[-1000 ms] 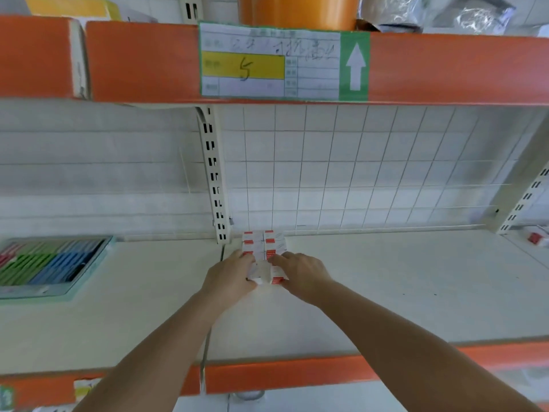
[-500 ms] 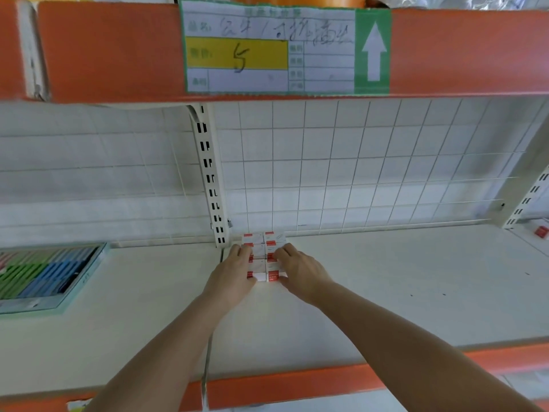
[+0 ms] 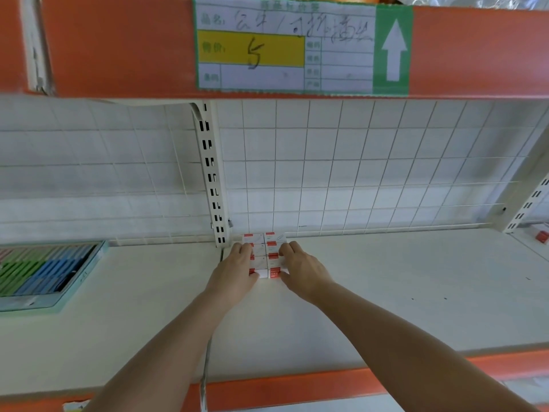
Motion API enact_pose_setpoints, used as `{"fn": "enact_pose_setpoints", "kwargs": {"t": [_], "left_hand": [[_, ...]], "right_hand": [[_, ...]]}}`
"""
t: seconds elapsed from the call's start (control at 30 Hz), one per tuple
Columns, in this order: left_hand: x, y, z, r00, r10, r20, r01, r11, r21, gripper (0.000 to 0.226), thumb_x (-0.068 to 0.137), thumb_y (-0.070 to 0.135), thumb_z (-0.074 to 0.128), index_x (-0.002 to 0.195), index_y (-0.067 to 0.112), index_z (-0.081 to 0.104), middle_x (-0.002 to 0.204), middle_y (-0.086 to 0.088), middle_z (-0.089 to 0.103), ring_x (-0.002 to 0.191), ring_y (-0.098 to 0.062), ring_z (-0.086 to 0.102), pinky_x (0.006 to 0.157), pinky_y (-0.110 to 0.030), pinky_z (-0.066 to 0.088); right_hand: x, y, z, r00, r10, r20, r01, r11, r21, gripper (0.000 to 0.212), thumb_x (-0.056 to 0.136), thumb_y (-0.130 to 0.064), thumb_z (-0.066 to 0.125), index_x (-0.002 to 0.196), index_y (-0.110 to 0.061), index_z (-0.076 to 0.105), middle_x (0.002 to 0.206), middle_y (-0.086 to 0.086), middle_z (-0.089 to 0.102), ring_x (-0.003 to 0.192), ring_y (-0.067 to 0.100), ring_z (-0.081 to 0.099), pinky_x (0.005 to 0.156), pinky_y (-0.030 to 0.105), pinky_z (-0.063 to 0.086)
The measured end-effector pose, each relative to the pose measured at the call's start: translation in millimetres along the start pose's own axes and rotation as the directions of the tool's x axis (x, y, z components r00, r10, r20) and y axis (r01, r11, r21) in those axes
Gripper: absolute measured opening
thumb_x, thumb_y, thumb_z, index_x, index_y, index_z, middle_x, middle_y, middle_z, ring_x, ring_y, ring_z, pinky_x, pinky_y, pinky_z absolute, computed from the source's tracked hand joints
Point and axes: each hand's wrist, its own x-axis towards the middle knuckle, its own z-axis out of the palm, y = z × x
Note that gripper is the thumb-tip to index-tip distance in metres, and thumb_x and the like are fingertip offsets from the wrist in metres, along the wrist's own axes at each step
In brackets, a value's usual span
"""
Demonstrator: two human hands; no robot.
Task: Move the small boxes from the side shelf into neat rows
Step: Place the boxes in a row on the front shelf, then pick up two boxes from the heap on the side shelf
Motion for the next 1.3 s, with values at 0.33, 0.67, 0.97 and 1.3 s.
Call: {"fn": "enact_pose_setpoints", "kwargs": {"t": [0.33, 0.67, 0.97, 1.3], "left_hand": [[-4, 7, -15, 0.999, 0.011, -0.039, -0.005, 0.989, 0.145, 0.046, 0.09, 0.034, 0.057, 0.127, 0.014, 0.04, 0.126, 0.0, 0.043, 0.101, -0.018, 0.056, 0.07, -0.028, 0.05], [-29, 50, -36, 0.995, 0.085, -0.05, -0.075, 0.983, 0.17, 0.039, 0.091, 0.034, 0.055, 0.124, 0.014, 0.044, 0.123, 0.0, 0.046, 0.102, -0.021, 0.056, 0.075, -0.032, 0.048], [-42, 138, -26, 0.966, 0.254, 0.047, -0.257, 0.96, 0.107, 0.03, 0.095, 0.033, 0.05, 0.119, 0.016, 0.049, 0.123, 0.001, 0.048, 0.101, -0.023, 0.057, 0.074, -0.03, 0.041], [-42, 264, 0, 0.91, 0.4, 0.104, -0.408, 0.911, 0.061, 0.024, 0.093, 0.038, 0.05, 0.107, 0.02, 0.057, 0.105, 0.003, 0.059, 0.091, -0.019, 0.055, 0.069, -0.028, 0.04]], "right_hand": [[-12, 8, -12, 1.0, 0.022, 0.001, -0.022, 0.999, -0.046, 0.047, 0.094, -0.023, 0.054, 0.136, -0.016, 0.035, 0.132, 0.003, 0.046, 0.103, 0.027, 0.06, 0.08, 0.036, 0.056], [-71, 26, -51, 0.995, 0.068, -0.067, -0.075, 0.992, -0.1, 0.036, 0.098, -0.02, 0.048, 0.133, -0.014, 0.043, 0.13, 0.004, 0.047, 0.099, 0.028, 0.06, 0.074, 0.032, 0.049], [-145, 71, -92, 0.982, 0.159, -0.102, -0.171, 0.978, -0.12, 0.036, 0.096, -0.022, 0.049, 0.131, -0.014, 0.045, 0.127, 0.005, 0.049, 0.099, 0.032, 0.06, 0.076, 0.035, 0.046], [-220, 154, -132, 0.957, 0.256, -0.137, -0.271, 0.957, -0.106, 0.038, 0.094, -0.022, 0.05, 0.131, -0.016, 0.045, 0.125, 0.006, 0.057, 0.107, 0.031, 0.058, 0.085, 0.036, 0.048]]}}
